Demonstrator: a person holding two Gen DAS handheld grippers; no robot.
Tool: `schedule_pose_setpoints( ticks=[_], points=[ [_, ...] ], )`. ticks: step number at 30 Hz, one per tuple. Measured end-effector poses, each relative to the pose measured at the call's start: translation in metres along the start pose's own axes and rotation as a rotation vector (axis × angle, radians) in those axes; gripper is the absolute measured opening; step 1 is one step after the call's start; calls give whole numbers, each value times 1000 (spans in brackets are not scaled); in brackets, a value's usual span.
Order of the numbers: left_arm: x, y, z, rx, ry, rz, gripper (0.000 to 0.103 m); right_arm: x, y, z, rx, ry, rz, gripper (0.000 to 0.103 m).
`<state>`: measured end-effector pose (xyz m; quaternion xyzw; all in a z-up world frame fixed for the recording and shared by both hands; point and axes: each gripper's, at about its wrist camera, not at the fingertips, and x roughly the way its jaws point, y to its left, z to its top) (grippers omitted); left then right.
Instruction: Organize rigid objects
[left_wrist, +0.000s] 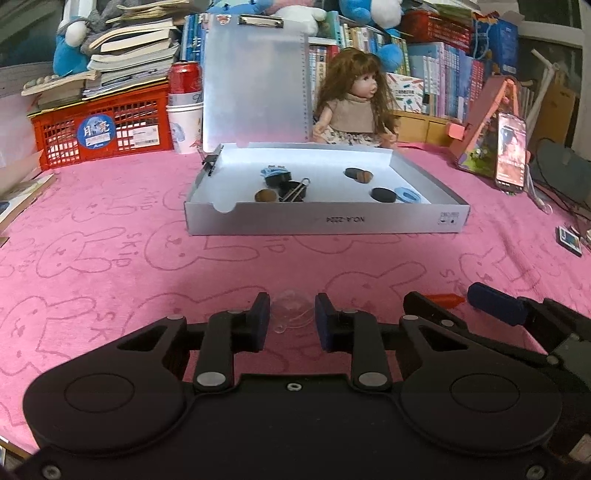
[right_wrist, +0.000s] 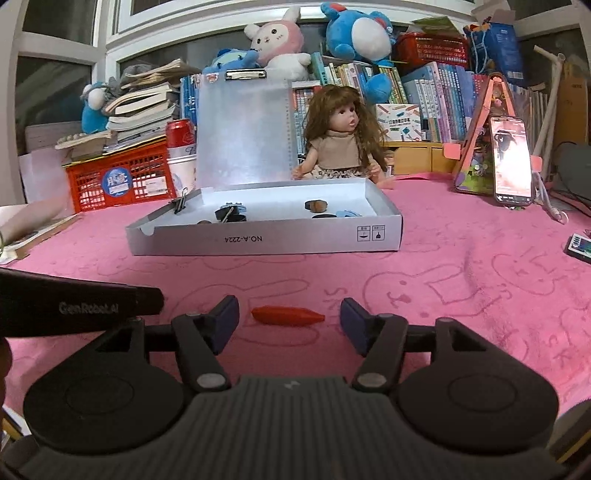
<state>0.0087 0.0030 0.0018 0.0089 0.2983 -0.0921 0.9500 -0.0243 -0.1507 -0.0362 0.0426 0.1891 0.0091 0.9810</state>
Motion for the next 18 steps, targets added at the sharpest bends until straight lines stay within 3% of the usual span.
schedule_pose_setpoints(
  ticks=[3, 5, 6, 18],
  points=[
    [0, 3, 0, -6, 1, 7, 25, 2, 5, -3, -23, -20, -26, 73],
    [1, 4, 1, -7, 2, 8, 25, 1, 7, -6, -31, -28, -36, 53],
    [1, 4, 0, -7, 3, 8, 25, 1, 7, -6, -44, -30, -43, 48],
    [0, -1, 4, -11, -8, 5, 25, -4, -4, 7, -72, -51, 21, 49]
  ],
)
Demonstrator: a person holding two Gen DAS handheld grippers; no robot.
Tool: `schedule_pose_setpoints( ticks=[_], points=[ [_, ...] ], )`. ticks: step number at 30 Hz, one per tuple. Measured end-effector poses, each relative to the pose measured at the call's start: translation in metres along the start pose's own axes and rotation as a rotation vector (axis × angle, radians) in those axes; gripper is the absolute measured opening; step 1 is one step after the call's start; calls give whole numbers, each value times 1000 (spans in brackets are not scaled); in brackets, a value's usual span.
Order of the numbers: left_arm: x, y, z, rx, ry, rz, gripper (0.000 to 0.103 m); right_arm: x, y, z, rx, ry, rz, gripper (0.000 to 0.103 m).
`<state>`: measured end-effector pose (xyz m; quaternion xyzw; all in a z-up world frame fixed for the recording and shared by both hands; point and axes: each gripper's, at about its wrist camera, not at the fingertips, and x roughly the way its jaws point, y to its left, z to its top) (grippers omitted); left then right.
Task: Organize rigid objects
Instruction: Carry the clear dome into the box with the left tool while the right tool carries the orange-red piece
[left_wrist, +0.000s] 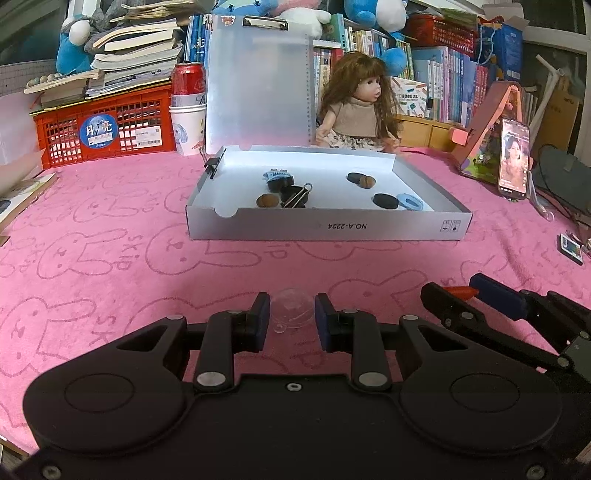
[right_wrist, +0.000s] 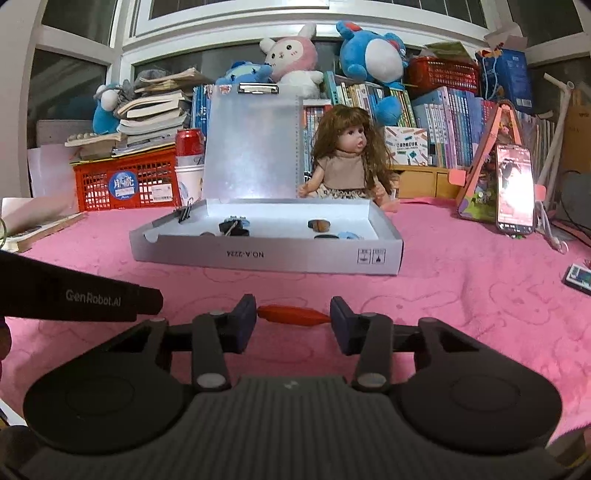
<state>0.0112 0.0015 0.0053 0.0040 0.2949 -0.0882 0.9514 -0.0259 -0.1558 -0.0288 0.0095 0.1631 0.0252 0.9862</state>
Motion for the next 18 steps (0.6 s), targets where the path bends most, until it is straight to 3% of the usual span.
schedule_pose_setpoints(
  ticks=[18],
  points=[
    [9, -13, 33, -10, -14, 13, 25, 15, -24, 37, -7, -25, 7, 49]
  ],
)
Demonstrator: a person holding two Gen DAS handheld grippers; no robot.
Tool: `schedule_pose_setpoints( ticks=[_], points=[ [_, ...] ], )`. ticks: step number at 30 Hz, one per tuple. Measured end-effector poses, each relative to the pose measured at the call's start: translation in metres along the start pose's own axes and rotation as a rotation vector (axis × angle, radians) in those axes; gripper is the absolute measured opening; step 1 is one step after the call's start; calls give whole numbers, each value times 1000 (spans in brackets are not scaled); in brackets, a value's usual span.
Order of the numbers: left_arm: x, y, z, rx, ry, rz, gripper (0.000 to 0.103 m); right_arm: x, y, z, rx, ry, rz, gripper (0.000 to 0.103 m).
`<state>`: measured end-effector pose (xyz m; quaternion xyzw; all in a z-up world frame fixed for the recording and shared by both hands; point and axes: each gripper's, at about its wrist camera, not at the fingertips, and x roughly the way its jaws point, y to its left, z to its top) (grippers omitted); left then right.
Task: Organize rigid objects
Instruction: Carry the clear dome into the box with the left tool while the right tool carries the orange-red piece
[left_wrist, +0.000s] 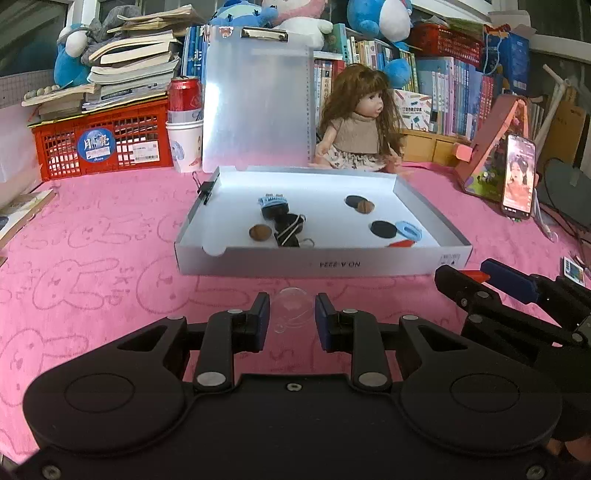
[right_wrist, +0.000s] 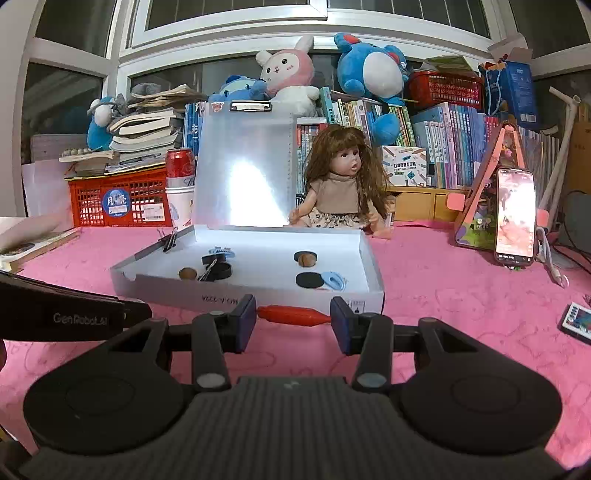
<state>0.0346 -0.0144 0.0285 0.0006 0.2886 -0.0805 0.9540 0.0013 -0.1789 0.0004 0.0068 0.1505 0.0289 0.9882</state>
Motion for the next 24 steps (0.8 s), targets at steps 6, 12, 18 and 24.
schedule_pose_setpoints(
  ticks=[6, 12, 18, 24],
  points=[
    [4, -2, 13, 4, -12, 0, 25, 8, -6, 10, 11, 1, 1, 49],
    [12, -4, 30, 4, -27, 6, 25, 16, -10, 18, 26, 10, 13, 49],
    [24, -3, 52, -3, -35, 7, 25, 28, -14, 31, 28, 18, 32, 49],
    [39, -2, 71, -12, -33, 9, 25, 43, -19, 44, 22, 25, 47, 49]
  ],
)
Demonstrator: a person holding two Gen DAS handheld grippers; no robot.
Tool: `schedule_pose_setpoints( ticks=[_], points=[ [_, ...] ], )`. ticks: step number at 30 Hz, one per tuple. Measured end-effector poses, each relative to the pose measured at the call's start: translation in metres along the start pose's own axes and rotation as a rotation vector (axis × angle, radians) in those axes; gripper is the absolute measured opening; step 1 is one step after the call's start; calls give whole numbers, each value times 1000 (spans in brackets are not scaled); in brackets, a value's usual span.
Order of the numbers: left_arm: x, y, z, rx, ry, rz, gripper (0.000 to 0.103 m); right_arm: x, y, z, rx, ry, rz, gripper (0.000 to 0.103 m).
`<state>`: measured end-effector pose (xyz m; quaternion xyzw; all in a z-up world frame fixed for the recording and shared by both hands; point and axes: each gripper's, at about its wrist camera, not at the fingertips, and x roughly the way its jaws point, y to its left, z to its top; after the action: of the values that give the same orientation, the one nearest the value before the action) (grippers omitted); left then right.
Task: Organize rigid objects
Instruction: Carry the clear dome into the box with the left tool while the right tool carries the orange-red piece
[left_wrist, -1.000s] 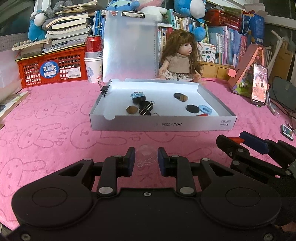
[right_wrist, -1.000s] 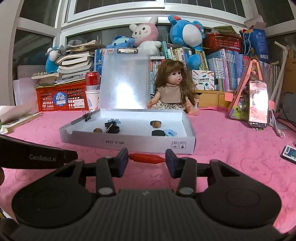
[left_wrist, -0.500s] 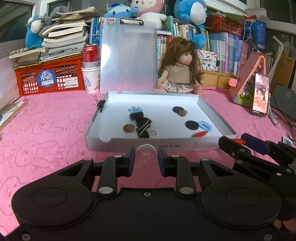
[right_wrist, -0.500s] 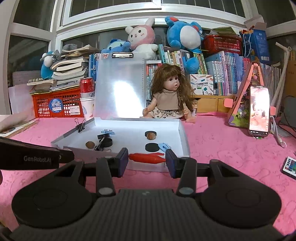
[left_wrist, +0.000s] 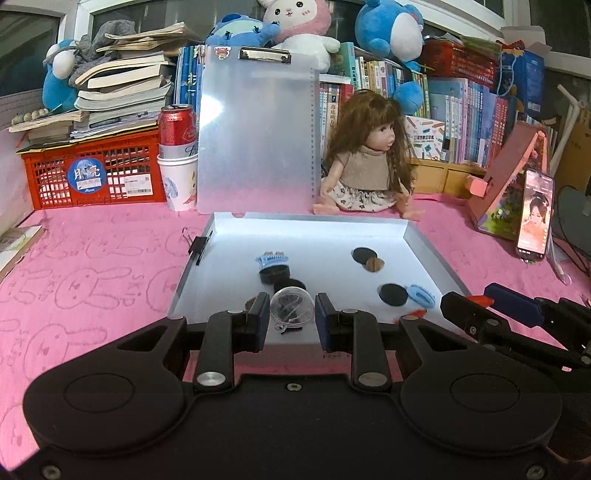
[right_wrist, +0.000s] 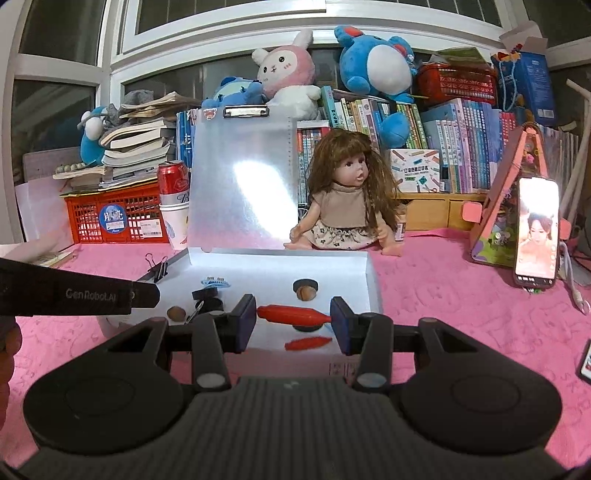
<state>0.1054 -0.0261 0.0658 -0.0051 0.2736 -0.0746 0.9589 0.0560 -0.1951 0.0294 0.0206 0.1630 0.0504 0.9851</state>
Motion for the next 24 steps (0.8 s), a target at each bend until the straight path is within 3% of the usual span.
schedule_pose_setpoints(
  ticks=[9, 24],
  points=[
    [21, -2, 22, -4, 1, 0, 25, 20, -6, 18, 2, 7, 29, 49],
    [78, 19, 56, -87, 90, 24, 25, 71, -22, 58, 35, 81, 50, 49]
  ],
)
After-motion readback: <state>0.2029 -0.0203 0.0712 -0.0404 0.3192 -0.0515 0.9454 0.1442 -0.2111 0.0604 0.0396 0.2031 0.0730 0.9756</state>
